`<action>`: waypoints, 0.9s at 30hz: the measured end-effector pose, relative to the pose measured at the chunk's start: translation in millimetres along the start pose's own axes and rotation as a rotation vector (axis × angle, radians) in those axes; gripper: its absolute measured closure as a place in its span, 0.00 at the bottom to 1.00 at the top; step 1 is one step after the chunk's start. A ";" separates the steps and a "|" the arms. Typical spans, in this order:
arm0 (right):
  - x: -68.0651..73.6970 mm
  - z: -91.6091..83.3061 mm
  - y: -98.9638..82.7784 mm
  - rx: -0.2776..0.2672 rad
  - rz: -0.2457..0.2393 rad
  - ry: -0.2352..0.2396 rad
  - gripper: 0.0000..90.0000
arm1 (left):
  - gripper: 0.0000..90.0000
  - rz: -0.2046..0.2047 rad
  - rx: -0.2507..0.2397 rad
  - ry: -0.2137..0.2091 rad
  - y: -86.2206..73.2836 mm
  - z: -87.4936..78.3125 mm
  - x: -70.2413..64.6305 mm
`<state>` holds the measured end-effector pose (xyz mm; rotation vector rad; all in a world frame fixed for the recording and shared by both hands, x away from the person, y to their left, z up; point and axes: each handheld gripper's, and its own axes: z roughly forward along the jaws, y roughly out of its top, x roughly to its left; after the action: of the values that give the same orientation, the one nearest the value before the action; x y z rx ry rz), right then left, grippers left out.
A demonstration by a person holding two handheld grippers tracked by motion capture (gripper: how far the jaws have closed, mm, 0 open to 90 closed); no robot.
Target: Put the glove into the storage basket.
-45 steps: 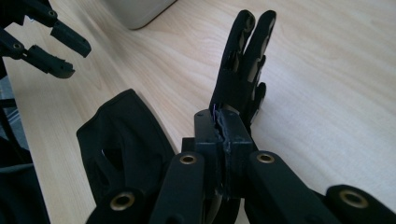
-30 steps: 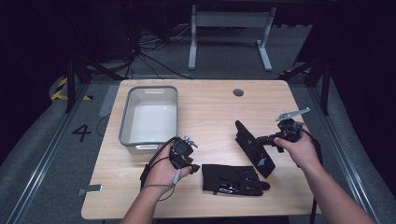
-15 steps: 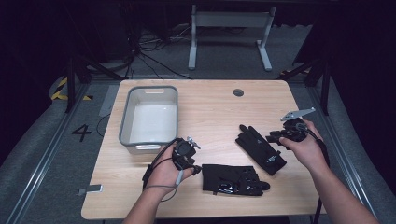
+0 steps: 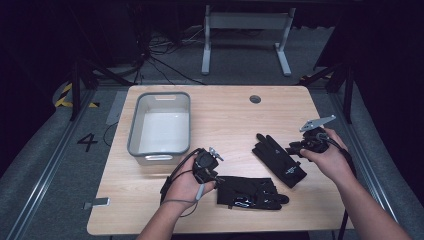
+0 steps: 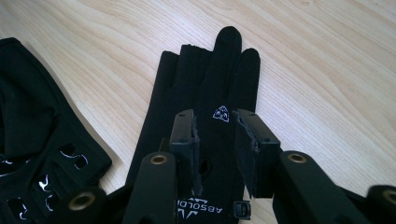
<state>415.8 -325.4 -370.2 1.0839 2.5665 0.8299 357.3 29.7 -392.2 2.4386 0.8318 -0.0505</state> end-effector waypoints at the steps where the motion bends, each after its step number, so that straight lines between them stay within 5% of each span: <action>1: 0.4 -0.1 1.5 0.003 -0.004 0.005 0.76 | 0.70 0.004 0.001 -0.001 0.6 0.2 -1.1; 8: 3.6 6.3 19.7 0.035 -0.060 0.015 0.76 | 0.70 0.012 -0.011 -0.004 1.0 -1.3 -5.9; 16: 3.7 38.8 48.1 0.113 -0.157 0.032 0.73 | 0.69 0.004 -0.014 0.003 -4.7 -4.5 -2.5; 27: -4.6 82.0 47.0 0.244 -0.129 0.036 0.71 | 0.69 -0.023 -0.019 0.012 -15.8 -10.2 2.1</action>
<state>480.5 -268.5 -409.3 0.9591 2.7886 0.5201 348.6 46.5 -391.8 2.4136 0.8611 -0.0366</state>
